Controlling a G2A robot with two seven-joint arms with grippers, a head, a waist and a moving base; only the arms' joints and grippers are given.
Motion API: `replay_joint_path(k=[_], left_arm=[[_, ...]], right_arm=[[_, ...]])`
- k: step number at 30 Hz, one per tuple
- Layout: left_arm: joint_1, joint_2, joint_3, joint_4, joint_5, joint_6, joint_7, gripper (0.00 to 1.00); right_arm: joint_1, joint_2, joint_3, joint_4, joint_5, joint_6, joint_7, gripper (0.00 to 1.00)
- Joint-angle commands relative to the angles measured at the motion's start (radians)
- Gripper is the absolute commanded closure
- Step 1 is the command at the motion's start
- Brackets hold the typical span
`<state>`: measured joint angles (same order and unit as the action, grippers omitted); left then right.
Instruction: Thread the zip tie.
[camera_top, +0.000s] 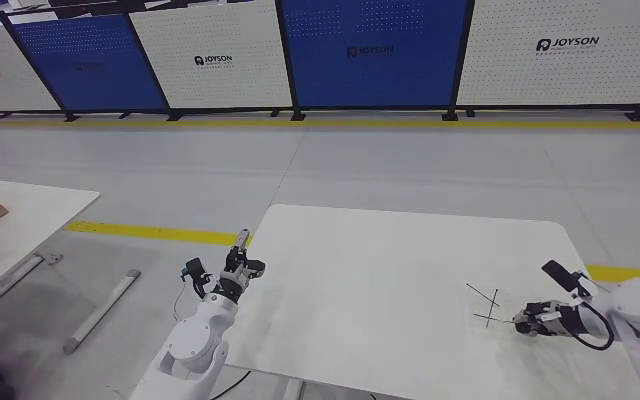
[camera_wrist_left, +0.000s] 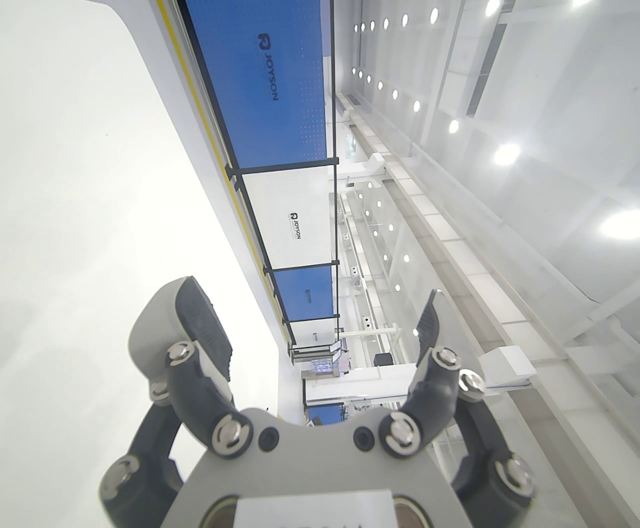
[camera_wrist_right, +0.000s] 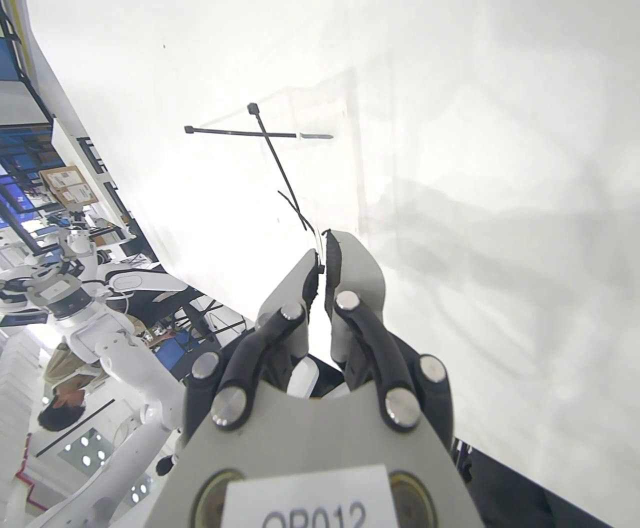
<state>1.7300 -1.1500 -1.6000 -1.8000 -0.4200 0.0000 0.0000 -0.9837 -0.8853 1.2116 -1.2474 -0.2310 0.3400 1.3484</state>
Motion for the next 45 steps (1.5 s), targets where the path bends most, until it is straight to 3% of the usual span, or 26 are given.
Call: replay_joint_path(k=[1,10,20,36,40,45], left_arm=[[0.0,0.0,0.0,0.0,0.0,0.0,0.0,0.0],[0.0,0.0,0.0,0.0,0.0,0.0,0.0,0.0],[0.0,0.0,0.0,0.0,0.0,0.0,0.0,0.0],[0.0,0.0,0.0,0.0,0.0,0.0,0.0,0.0],[0.0,0.0,0.0,0.0,0.0,0.0,0.0,0.0],[0.0,0.0,0.0,0.0,0.0,0.0,0.0,0.0]], right_arm=[[0.0,-0.002,0.003,-0.001,-0.003,0.0,0.001,1.0],[-0.032,-0.002,0.059,-0.028,0.003,0.0,-0.012,1.0],[-0.189,0.023,0.257,-0.158,0.144,0.0,-0.05,1.0],[-0.19,0.023,0.256,-0.158,0.145,-0.002,-0.058,1.0],[-0.216,0.02,0.265,-0.184,0.197,-0.057,-0.118,1.0],[-0.273,0.023,0.305,-0.254,0.302,-0.166,-0.099,1.0]])
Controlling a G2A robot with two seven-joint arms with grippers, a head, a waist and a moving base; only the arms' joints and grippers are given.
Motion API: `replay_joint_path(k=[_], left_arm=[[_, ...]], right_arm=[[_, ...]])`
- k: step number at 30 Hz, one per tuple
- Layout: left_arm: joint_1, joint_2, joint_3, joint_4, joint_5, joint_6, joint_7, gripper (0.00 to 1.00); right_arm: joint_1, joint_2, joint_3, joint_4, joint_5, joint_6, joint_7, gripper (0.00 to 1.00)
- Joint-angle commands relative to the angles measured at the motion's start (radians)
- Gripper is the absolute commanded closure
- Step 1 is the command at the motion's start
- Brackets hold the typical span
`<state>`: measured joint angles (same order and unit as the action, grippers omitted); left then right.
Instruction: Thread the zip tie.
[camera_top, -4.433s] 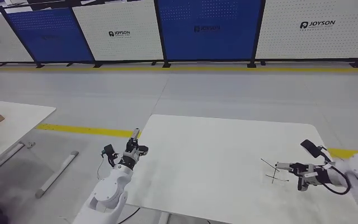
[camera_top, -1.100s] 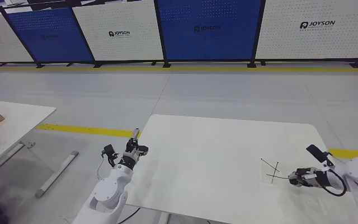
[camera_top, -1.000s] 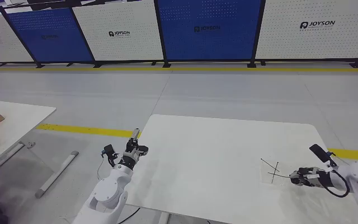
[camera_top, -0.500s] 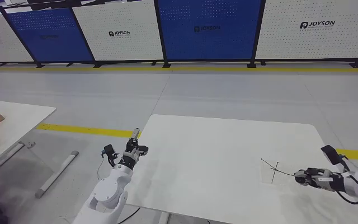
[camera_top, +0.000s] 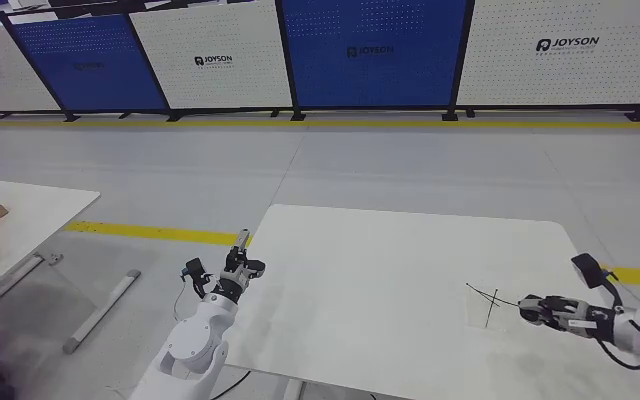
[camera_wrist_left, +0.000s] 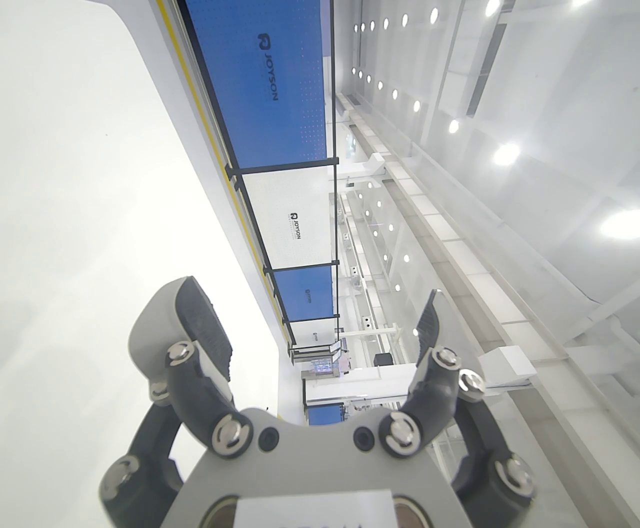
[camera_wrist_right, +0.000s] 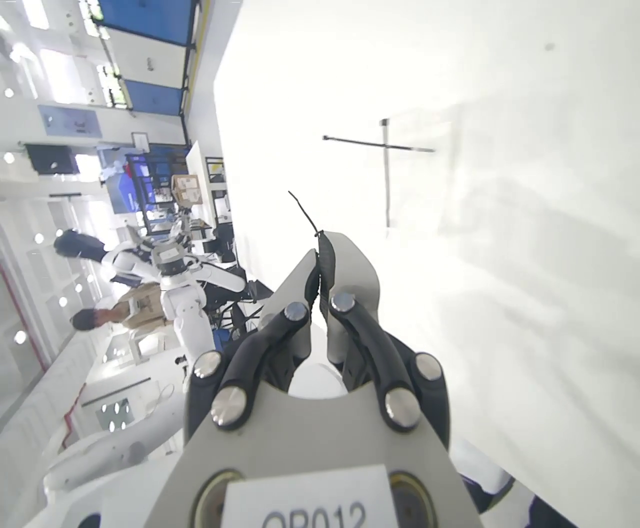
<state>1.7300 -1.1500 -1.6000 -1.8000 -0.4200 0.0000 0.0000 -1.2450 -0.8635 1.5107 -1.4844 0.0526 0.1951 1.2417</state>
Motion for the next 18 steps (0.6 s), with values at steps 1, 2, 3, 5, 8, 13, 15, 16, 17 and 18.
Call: replay_joint_path(k=[1,2,3,5,8,13,15,16,17,18], left_arm=[[0.0,0.0,0.0,0.0,0.0,0.0,0.0,0.0],[0.0,0.0,0.0,0.0,0.0,0.0,0.0,0.0],[0.0,0.0,0.0,0.0,0.0,0.0,0.0,0.0],[0.0,0.0,0.0,0.0,0.0,0.0,0.0,0.0],[0.0,0.0,0.0,0.0,0.0,0.0,0.0,0.0],[0.0,0.0,0.0,0.0,0.0,0.0,0.0,0.0],[0.0,0.0,0.0,0.0,0.0,0.0,0.0,0.0],[0.0,0.0,0.0,0.0,0.0,0.0,0.0,0.0],[0.0,0.0,0.0,0.0,0.0,0.0,0.0,0.0],[0.0,0.0,0.0,0.0,0.0,0.0,0.0,0.0]], right_arm=[[-0.018,0.001,0.008,-0.03,0.031,-0.039,0.015,1.0],[-0.024,0.002,0.01,-0.039,0.039,-0.054,0.021,1.0],[-0.028,0.003,0.011,-0.046,0.041,-0.063,0.025,1.0],[-0.03,0.005,0.006,-0.061,0.051,-0.077,0.048,1.0],[-0.018,0.007,-0.009,-0.058,0.061,-0.098,0.111,1.0],[-0.018,0.007,-0.009,-0.058,0.061,-0.098,0.111,1.0],[-0.018,0.007,-0.009,-0.058,0.061,-0.098,0.111,1.0],[-0.018,0.007,-0.009,-0.058,0.061,-0.098,0.111,1.0],[-0.018,0.007,-0.009,-0.058,0.061,-0.098,0.111,1.0],[-0.018,0.007,-0.009,-0.058,0.061,-0.098,0.111,1.0]])
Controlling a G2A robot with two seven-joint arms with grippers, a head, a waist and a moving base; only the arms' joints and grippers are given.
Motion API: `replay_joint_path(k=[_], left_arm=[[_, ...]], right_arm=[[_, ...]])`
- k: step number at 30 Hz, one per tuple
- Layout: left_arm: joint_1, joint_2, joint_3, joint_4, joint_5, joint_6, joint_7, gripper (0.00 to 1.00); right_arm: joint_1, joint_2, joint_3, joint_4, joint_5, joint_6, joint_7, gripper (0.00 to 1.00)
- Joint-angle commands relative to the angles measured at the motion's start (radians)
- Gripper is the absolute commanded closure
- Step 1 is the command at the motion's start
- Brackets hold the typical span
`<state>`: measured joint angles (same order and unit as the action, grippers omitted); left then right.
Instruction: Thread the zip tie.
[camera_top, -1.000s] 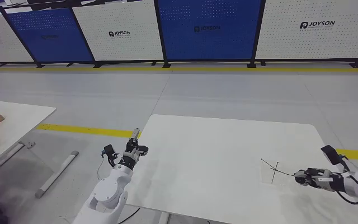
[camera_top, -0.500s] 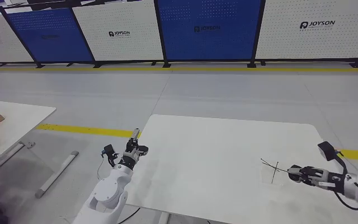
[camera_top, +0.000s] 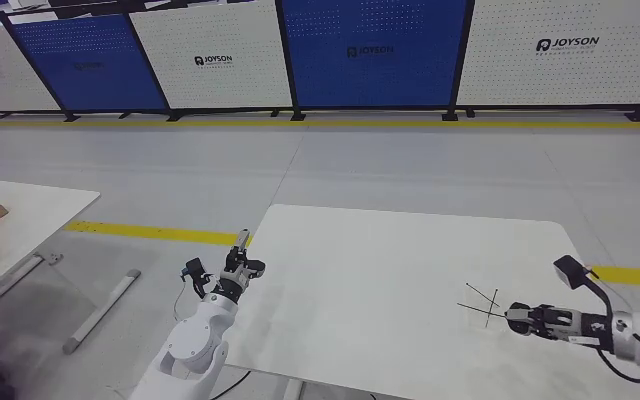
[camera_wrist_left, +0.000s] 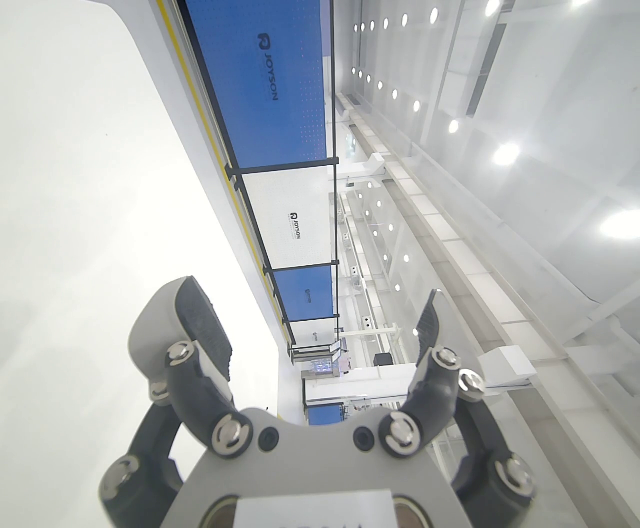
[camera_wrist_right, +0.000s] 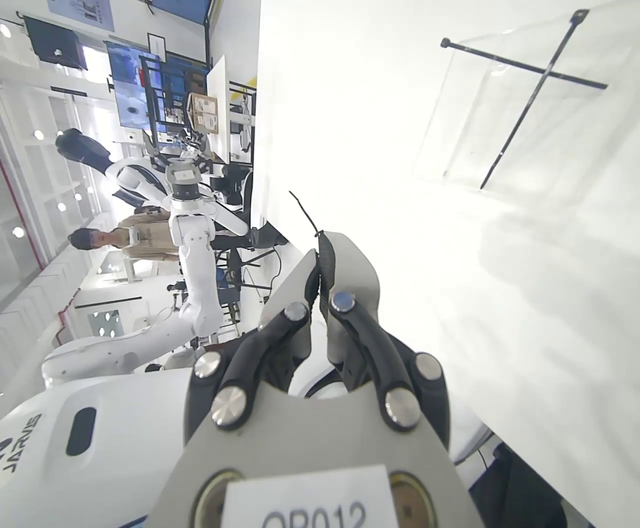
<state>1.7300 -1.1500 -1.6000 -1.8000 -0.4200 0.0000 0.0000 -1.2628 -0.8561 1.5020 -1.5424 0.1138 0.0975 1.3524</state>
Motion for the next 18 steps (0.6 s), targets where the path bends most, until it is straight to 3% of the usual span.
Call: replay_joint_path(k=[1,5,12,18], left_arm=[[0.0,0.0,0.0,0.0,0.0,0.0,0.0,0.0],[0.0,0.0,0.0,0.0,0.0,0.0,0.0,0.0],[0.0,0.0,0.0,0.0,0.0,0.0,0.0,0.0],[0.0,0.0,0.0,0.0,0.0,0.0,0.0,0.0]], right_arm=[[0.0,0.0,0.0,0.0,0.0,0.0,0.0,1.0],[-0.009,-0.003,-0.007,-0.004,0.016,-0.017,-0.033,1.0],[0.022,-0.009,-0.037,0.064,0.18,-0.179,0.038,1.0],[0.058,-0.007,-0.06,0.1,0.186,-0.164,0.038,1.0]])
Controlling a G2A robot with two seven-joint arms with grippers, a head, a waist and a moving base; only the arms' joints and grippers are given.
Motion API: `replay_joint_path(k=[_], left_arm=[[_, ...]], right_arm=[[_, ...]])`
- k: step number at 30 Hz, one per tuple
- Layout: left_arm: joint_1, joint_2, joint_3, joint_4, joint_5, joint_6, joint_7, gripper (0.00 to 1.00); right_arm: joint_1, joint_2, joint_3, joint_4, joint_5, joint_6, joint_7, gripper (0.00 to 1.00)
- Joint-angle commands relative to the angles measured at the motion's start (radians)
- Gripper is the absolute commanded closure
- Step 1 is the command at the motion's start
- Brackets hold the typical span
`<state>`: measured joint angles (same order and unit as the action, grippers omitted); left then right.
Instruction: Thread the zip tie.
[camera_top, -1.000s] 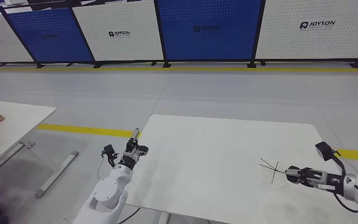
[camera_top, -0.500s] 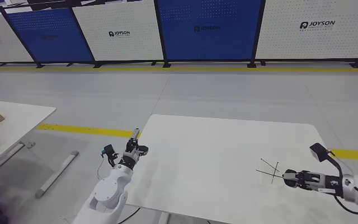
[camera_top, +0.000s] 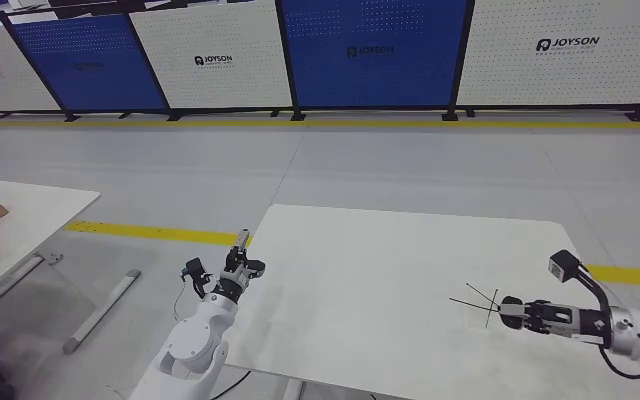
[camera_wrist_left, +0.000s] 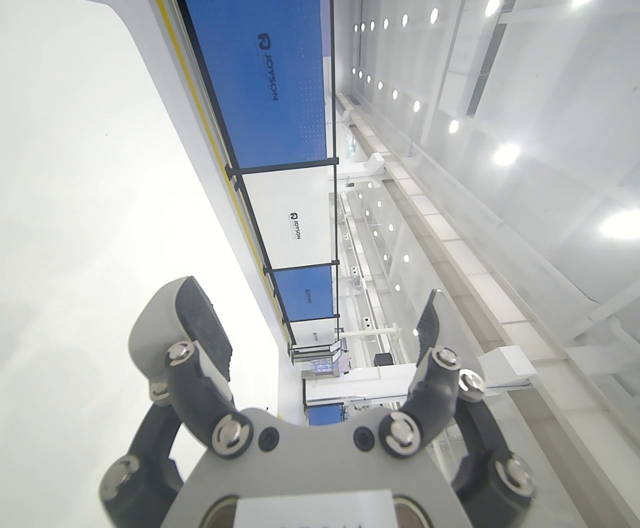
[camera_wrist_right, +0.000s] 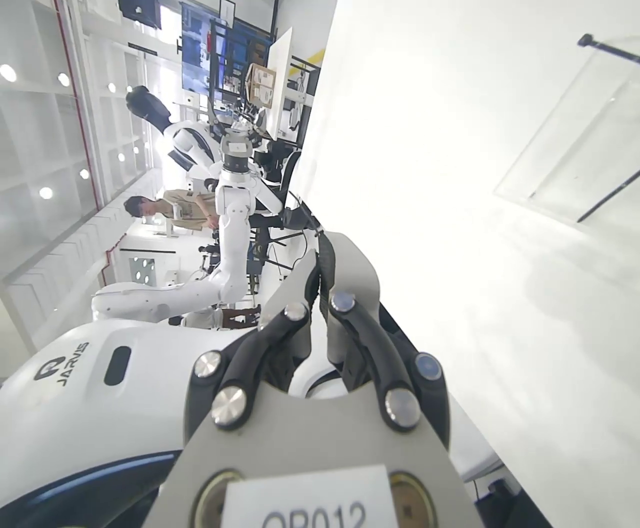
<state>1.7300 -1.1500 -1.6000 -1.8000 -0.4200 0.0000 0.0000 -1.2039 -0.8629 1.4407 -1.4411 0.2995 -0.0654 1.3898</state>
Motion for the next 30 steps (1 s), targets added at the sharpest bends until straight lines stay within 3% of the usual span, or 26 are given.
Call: replay_joint_path(k=[1,9,18,30], left_arm=[[0.0,0.0,0.0,0.0,0.0,0.0,0.0,0.0],[0.0,0.0,0.0,0.0,0.0,0.0,0.0,0.0],[0.0,0.0,0.0,0.0,0.0,0.0,0.0,0.0],[0.0,0.0,0.0,0.0,0.0,0.0,0.0,0.0]], right_arm=[[-0.001,0.0,0.001,-0.001,0.0,-0.001,0.0,1.0],[-0.004,-0.001,-0.002,-0.007,-0.006,-0.001,-0.014,1.0],[0.003,-0.007,-0.016,-0.011,0.012,-0.079,-0.122,1.0],[0.002,-0.01,-0.026,-0.016,0.022,-0.078,-0.14,1.0]])
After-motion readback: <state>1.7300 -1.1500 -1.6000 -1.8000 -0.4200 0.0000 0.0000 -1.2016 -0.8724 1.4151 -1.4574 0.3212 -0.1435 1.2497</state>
